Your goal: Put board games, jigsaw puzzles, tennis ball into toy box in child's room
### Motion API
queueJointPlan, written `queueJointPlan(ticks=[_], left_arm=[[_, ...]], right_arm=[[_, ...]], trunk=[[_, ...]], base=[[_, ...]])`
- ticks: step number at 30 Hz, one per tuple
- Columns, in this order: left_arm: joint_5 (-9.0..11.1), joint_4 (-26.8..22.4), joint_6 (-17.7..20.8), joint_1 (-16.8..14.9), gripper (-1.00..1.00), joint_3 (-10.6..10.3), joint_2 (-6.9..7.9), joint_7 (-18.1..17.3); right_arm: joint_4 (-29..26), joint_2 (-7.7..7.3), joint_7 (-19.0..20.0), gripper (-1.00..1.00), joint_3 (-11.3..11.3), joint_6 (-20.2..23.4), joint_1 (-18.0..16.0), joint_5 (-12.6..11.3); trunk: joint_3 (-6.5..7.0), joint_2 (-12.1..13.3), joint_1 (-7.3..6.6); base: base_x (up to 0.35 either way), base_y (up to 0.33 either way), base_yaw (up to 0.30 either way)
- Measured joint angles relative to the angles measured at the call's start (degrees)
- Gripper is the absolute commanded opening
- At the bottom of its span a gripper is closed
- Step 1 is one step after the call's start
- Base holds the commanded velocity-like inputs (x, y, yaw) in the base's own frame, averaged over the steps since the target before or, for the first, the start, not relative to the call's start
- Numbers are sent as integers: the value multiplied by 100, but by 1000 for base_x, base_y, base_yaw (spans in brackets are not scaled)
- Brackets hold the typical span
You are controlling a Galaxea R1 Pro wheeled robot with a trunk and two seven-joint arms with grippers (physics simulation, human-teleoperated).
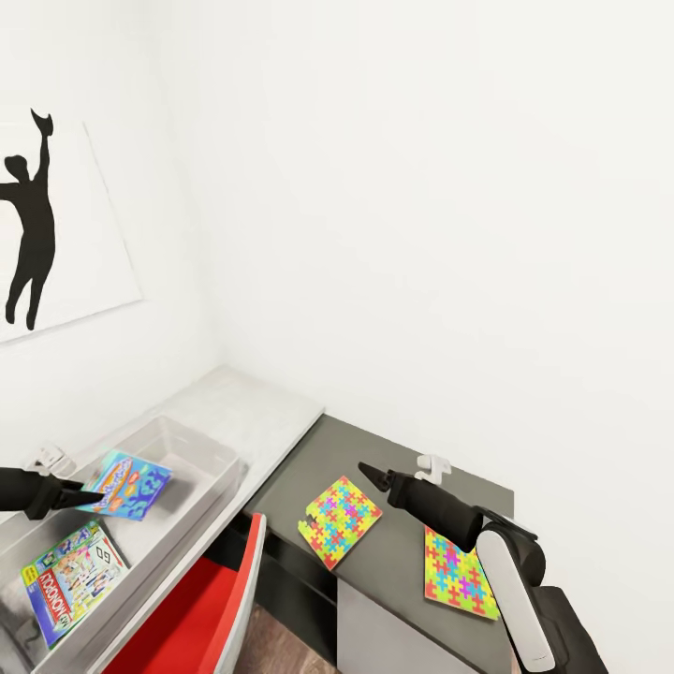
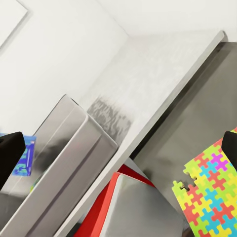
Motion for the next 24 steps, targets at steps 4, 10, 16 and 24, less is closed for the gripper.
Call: queueJointPlan(ticks=[4, 10, 16, 24], left_arm=[[12, 0, -6, -2, -100, 0, 0, -86], [233, 30, 0, -3, -100, 0, -8, -124], [476, 122, 56, -2, -100, -3, -100, -125], [1041, 1328, 247, -523, -100, -11, -254, -133]], right_arm=[[0, 0, 0, 100, 1, 0, 0, 0], [0, 1, 0, 100, 3, 0, 0, 0], [0, 4, 0, 100, 7, 0, 0, 0], [0, 0, 0, 100, 3, 0, 0, -1]], trunk=[[0, 0, 0], [0, 0, 0], [0, 0, 0], [0, 0, 0]], base=[[0, 0, 0], [0, 0, 0], [0, 0, 0], [0, 0, 0]])
